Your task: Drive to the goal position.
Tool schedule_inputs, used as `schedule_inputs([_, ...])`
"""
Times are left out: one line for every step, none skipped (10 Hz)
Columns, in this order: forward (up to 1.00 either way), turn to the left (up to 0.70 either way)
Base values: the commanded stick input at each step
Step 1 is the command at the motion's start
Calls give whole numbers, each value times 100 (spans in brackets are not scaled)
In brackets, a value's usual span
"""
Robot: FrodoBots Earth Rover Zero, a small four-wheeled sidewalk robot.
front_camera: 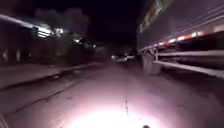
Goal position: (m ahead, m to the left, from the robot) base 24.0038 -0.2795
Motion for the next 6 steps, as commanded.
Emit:
schedule_inputs([70, -34])
schedule_inputs([70, -31])
schedule_inputs([70, -13])
schedule_inputs([70, 0])
schedule_inputs([70, 0])
schedule_inputs([70, 0])
